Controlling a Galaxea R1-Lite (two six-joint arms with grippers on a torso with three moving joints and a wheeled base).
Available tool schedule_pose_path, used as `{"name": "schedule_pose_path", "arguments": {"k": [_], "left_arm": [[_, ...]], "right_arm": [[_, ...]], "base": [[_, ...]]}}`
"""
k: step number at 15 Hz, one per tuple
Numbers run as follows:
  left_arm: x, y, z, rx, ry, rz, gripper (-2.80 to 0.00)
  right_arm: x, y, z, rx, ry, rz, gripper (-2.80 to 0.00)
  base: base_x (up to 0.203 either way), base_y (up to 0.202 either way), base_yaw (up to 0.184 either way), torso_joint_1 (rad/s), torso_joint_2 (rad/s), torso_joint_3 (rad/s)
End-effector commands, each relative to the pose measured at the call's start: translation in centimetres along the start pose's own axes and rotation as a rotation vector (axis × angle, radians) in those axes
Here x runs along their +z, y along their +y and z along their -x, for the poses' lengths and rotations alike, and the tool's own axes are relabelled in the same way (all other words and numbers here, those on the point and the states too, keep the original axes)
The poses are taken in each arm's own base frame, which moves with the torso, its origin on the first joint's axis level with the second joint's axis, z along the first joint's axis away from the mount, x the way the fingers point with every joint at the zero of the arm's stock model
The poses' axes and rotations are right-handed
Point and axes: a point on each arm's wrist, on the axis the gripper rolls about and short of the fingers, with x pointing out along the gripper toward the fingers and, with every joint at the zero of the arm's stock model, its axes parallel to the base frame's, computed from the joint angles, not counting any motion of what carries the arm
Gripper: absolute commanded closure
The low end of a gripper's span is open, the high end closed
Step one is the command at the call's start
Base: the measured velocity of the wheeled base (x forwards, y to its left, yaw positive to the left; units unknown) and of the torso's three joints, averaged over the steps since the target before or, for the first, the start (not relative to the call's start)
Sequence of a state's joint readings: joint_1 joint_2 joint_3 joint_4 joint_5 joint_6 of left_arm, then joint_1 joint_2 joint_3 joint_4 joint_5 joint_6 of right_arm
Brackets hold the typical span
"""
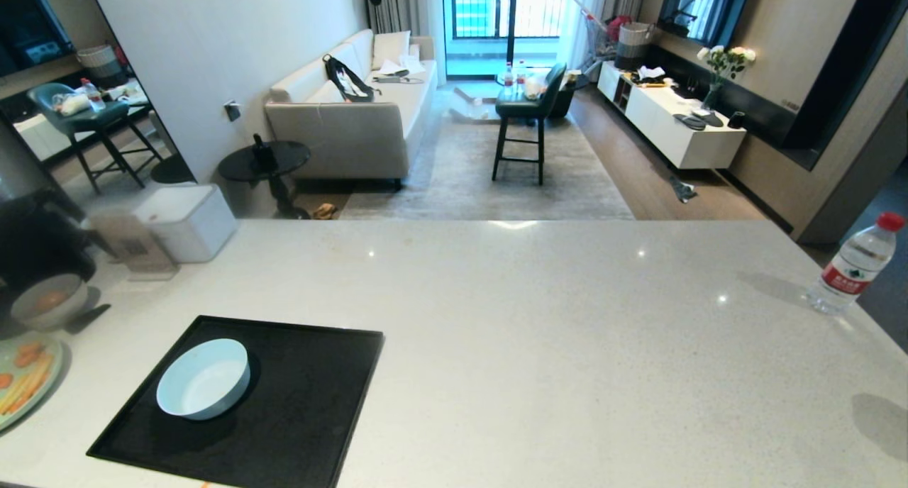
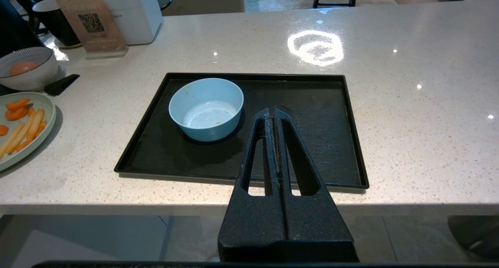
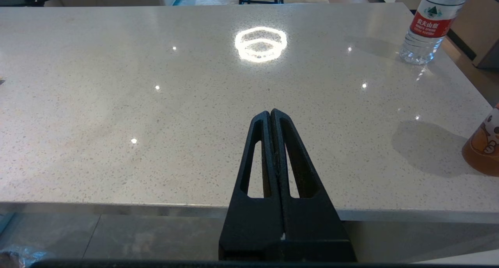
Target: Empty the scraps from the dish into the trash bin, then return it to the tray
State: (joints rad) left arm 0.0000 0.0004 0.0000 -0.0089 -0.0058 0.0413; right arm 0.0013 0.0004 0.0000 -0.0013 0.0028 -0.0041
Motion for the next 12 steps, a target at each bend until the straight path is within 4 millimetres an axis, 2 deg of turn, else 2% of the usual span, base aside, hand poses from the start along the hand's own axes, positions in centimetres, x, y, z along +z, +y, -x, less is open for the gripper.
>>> {"name": "schedule_pose_path", "arguments": {"k": [1,12], "left_arm": [[0.0,0.0,0.0,0.0,-0.001,0.0,0.0],[0.0,0.0,0.0,0.0,-0.001,0.0,0.0]], "right_arm": [[0.0,0.0,0.0,0.001,-0.001,0.002,0.0],[0.04,-0.04,0.01,-0.016,-0.003,-0.046,0.0]], "base": [[0.0,0.0,0.0,0.0,0.0,0.0],[0.0,0.0,0.0,0.0,0.0,0.0]]}}
